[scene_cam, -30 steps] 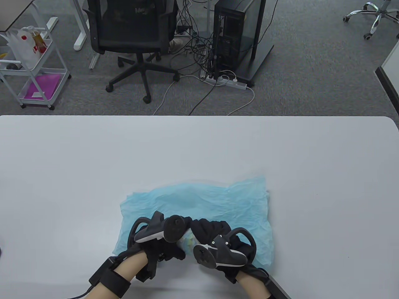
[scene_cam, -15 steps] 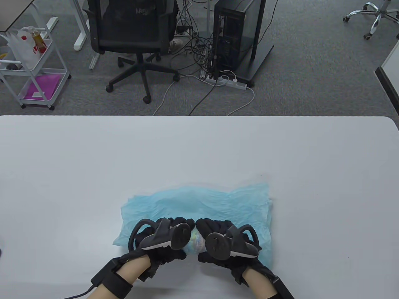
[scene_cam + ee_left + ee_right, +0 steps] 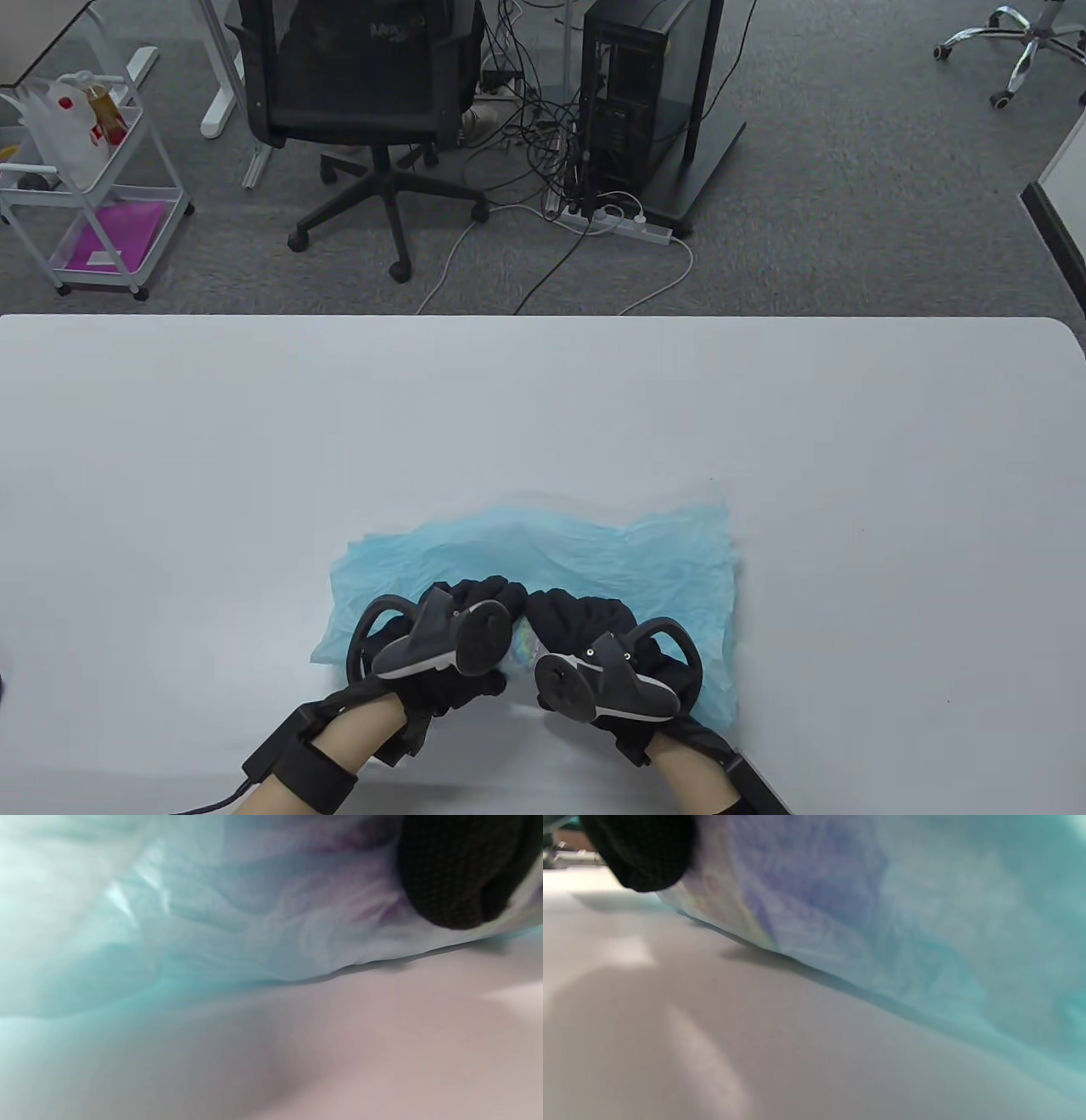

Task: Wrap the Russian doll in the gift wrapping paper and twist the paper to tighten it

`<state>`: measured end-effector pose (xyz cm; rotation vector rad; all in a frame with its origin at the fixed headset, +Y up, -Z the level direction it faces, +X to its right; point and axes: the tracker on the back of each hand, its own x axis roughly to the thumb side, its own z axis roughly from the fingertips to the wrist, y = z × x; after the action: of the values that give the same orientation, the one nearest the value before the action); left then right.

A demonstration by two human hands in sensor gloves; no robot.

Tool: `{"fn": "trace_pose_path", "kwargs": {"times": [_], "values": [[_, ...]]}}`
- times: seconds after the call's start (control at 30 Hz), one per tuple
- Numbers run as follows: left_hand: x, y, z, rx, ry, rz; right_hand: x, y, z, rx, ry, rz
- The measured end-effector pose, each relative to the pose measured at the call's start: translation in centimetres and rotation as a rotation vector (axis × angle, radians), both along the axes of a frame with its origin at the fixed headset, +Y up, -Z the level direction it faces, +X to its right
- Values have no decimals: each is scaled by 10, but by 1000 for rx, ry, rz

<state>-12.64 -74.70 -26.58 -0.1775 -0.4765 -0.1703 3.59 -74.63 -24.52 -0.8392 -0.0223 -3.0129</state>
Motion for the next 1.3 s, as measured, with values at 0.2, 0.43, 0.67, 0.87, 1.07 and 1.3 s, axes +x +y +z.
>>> {"fn": "trace_pose_path", "kwargs": {"times": [0.2,0.43,0.67,0.87,1.07,1.3], "values": [[11,-6,4,-1,-23,-67,22,-7,-14,-274,37,-240],[-8,-16,-15,-274,66,145,12,10,9,87,44,-51],[-13,-18,-15,-287,61,163,4,-1,4,11,30,15],[4,-9,1,18,1,-87,9,-3,-3,-62,-4,-95],[14,-7,11,88,-40,-128,31,-13,-18,-300,-6,-317],[8,-6,4,-35,-22,-17,27,-10,-14,-263,38,-271]]}}
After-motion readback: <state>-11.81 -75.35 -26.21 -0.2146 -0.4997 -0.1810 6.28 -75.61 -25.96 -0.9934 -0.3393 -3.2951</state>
